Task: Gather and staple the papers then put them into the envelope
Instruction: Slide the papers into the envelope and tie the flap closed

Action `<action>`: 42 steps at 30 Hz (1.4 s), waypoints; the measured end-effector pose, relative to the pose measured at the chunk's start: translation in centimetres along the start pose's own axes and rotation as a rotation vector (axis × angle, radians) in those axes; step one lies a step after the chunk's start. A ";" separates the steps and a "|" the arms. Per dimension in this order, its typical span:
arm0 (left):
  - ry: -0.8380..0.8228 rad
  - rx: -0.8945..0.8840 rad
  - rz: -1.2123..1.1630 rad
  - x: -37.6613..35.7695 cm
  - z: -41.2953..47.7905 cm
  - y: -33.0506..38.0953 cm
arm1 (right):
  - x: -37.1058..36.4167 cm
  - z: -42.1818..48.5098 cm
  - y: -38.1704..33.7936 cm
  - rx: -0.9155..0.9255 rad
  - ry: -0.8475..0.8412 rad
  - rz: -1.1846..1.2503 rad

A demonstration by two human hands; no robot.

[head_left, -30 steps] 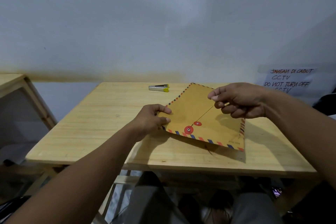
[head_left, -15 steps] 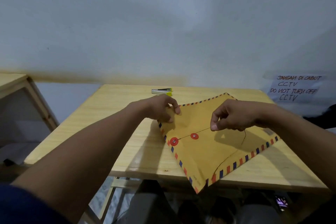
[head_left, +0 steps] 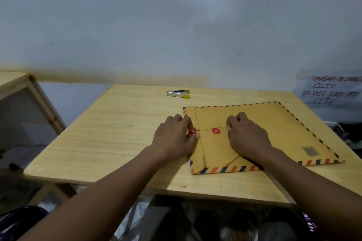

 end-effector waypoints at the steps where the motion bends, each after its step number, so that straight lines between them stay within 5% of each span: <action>1: -0.022 -0.004 0.009 -0.1 -0.3 0.2 | -0.1 0.2 -0.2 -0.053 -0.012 -0.020; 10: -0.073 -0.058 0.307 -1.2 0.5 0.5 | 0.0 0.7 -1.0 -0.107 -0.059 -0.006; 18: -0.120 -0.178 0.194 -2.5 2.6 -1.2 | 0.2 2.2 3.2 -0.205 -0.063 0.422; 27: -0.034 -0.389 0.372 -2.0 4.6 -0.6 | -0.2 1.4 1.6 0.068 -0.030 0.138; 42: -0.043 -0.107 -0.006 -2.4 1.4 -1.4 | 0.8 -0.3 -2.1 0.233 -0.036 0.146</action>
Point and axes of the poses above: each hand's wrist, its own z-axis towards the middle knuckle, its own x-axis out of the back of the hand, y = z × x, the point moved 9 cm from there along z, towards the middle knuckle, and after that the axes turned 7 degrees about y, right-handed, at the moved point
